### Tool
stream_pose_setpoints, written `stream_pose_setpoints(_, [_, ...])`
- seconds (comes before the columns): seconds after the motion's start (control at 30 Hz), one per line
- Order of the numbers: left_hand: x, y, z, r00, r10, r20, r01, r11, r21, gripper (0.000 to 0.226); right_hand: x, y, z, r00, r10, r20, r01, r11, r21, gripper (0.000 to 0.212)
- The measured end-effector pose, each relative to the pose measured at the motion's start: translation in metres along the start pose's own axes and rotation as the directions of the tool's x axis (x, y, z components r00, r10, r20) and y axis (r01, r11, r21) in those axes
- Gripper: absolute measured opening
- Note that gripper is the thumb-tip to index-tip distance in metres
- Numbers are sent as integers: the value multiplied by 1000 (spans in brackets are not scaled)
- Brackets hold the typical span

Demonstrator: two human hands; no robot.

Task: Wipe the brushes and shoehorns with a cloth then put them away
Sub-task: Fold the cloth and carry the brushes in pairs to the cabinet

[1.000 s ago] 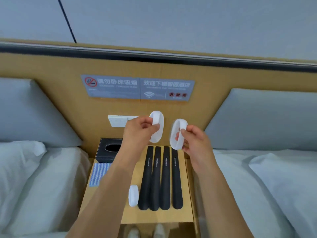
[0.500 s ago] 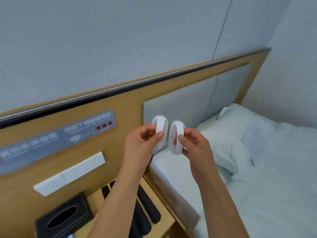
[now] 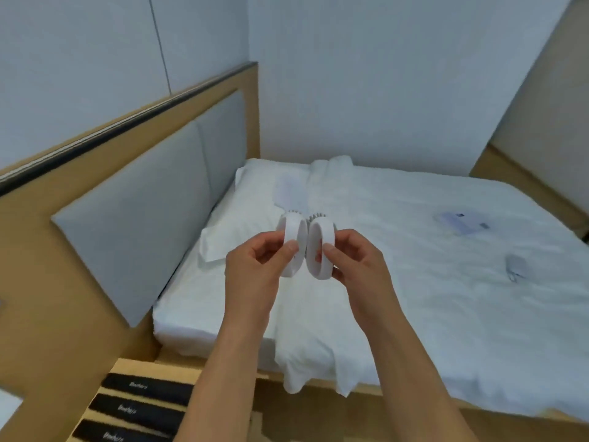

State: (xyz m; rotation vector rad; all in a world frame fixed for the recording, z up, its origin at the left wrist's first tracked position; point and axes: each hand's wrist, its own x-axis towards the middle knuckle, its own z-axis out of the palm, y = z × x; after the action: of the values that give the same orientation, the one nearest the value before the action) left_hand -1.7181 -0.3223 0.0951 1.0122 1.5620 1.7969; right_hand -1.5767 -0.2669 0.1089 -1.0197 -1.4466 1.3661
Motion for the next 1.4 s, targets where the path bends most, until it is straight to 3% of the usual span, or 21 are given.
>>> stream_pose_setpoints(0.3, [-37,18,142,936,20,350,21,993,-112,12,-52,-19,-136,931,-38,-364,47,999,16,12])
stream_pose_setpoints(0.6, [-121,42,301,761,55,647,44,990,-136,16,-128,-27,-291,732,-59,-679,95,995,16,12])
stream_pose_setpoints(0.97, [-244,57,469,539,91,838,81,984,-159,11,-227,-18,-453,498,-76,-864,108,994,-25,10])
stream_pose_setpoints(1.23, [-330,63,567,293,97,951,157,976,-148,4,-290,-4,-540,269,-77,-960,69,996,-61,11])
stream_pose_setpoints(1.4, [-347,51,638,187,100,977,185,973,-135,5,-287,3,-595,138,-75,-988,45,997,-69,12])
